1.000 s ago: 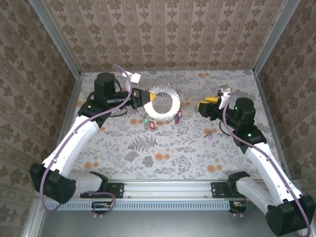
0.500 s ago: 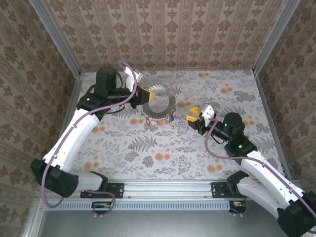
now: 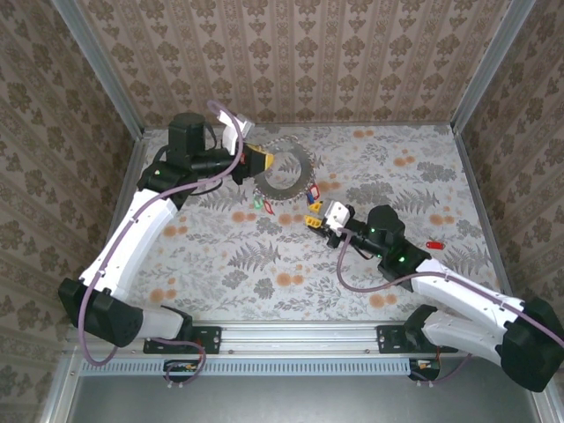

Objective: Put the keys on the keyring

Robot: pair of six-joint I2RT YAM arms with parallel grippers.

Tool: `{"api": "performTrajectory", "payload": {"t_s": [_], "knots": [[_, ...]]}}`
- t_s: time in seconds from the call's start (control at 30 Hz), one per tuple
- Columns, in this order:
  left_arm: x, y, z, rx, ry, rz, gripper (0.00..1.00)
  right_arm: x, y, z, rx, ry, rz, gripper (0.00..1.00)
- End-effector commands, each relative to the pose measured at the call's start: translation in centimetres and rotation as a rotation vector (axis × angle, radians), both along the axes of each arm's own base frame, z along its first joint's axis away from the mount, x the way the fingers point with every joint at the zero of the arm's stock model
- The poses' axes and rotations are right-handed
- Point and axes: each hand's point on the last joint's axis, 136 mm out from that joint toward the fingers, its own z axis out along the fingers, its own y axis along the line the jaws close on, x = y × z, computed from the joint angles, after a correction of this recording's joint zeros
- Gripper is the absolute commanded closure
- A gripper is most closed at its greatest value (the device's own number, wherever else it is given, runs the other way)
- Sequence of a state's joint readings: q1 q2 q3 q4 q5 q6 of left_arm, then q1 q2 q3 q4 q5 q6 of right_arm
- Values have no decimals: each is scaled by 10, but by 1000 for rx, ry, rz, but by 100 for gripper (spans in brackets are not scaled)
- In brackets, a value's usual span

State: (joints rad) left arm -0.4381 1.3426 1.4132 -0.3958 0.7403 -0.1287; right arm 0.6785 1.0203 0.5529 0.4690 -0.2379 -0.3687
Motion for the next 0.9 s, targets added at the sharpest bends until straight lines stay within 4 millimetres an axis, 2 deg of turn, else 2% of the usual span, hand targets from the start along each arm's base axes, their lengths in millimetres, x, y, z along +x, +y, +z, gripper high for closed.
{"api": "performTrajectory", "payload": {"t_s": [0.0,0.17,0.27,0.3,0.4,0.53,0.7,0.87], "knots": [[-4,-6,16,-67,-16,-45,100,16,-4,20,46,-93,-98,73],[-8,-7,16,-77,-1,-63,100,32,-5,27,61,-121,-164,69],[-11,-8,19,-90,2,-76,100,46,-8,21,34,-109,-225,68],[-12,-8,20,-91,2,-77,100,47,-9,21,36,-115,-232,68],[-14,-8,19,-90,10,-80,100,51,-10,19,48,-115,-251,78],[-16,-7,19,-89,6,-79,100,57,-20,15,47,-103,-301,76],[-18,-4,21,-89,-5,-64,100,57,-36,14,87,-58,-314,78],[-17,-4,21,-96,-1,-60,100,38,-30,11,74,-43,-199,78]]}}
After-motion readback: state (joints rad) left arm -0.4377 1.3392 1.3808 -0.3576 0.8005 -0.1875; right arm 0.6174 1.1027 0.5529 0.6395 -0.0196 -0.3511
